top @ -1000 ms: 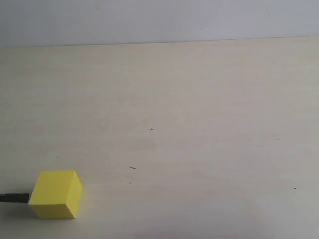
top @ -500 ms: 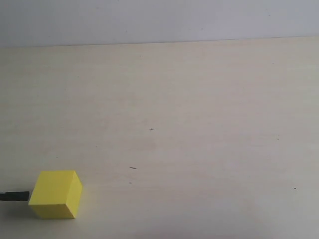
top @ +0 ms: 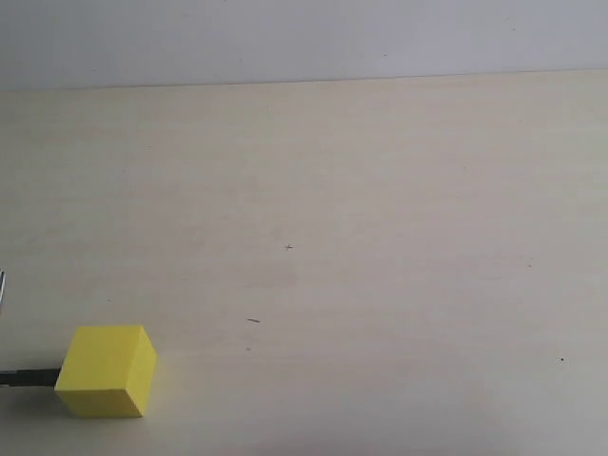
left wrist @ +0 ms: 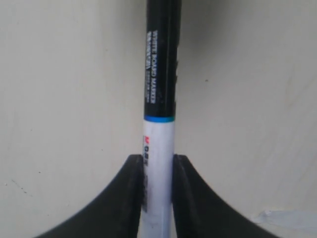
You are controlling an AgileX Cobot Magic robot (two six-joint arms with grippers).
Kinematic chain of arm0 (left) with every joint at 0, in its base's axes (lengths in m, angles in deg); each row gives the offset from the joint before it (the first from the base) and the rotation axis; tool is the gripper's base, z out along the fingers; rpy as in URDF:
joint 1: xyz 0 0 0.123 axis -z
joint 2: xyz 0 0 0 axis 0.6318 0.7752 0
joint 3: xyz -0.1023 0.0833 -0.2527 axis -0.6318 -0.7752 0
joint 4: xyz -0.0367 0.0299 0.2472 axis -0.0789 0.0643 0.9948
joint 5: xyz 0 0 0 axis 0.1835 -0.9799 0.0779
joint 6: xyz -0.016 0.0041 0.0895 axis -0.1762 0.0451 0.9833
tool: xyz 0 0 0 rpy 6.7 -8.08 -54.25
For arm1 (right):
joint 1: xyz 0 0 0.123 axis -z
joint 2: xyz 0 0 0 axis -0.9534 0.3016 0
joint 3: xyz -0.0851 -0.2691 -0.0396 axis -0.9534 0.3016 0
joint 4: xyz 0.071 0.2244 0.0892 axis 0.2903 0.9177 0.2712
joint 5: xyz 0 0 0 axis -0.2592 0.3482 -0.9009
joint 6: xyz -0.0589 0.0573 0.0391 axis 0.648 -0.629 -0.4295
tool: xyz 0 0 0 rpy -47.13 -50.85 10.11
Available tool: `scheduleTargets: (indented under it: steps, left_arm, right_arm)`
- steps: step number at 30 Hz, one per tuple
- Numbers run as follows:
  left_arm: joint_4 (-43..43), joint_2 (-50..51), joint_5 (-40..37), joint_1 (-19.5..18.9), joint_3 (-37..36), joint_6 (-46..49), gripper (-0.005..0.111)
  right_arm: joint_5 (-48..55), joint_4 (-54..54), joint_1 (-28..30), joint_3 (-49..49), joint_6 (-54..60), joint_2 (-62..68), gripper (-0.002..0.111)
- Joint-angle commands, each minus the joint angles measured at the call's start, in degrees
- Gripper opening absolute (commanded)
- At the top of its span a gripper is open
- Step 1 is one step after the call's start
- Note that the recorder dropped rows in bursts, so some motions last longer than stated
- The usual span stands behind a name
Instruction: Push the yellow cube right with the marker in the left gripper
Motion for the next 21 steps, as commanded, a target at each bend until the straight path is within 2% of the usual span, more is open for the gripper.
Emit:
scheduleTargets:
  steps: [1,3,4,6,10,13,18,21]
  left_arm:
    - [-1.52,0.04,-0.43,3.18,-0.34,-1.41,0.0]
    - [-4.62,0.04,-0.41,6.99,0.48,-1.41,0.0]
    - [-6.82,0.04,-0.61,10.25,1.02,-1.41,0.0]
    - [-7.12,0.04,-2.27,13.4,1.72,-4.75,0.0]
    - [1.11,0.04,-9.44,13.34,1.95,-13.76,0.0]
    - [2.46,0.04,-12.36,12.82,1.95,-14.73,0.0]
    - [-2.89,0.04,-5.71,13.17,1.95,-14.74,0.0]
    - [-9.37,0.5,-2.16,15.08,3.54,-14.56,0.0]
  right_arm:
    - [-0.75,0.09,0.23,0.25,-0.17,-0.35,0.0]
    - [-0.75,0.09,0.23,0.25,-0.17,-0.35,0.0]
    - [-0.75,0.09,0.23,0.25,-0.17,-0.35,0.0]
    - [-0.75,0.09,0.23,0.25,-0.17,-0.35,0.0]
    - [-0.56,0.09,0.23,0.25,-0.17,-0.35,0.0]
    - [-0.56,0.09,0.23,0.25,-0.17,-0.35,0.0]
    - [-0.56,0.09,0.23,0.25,-0.17,-0.35,0.0]
    - [-0.56,0.09,0.23,0.25,-0.17,-0.35,0.0]
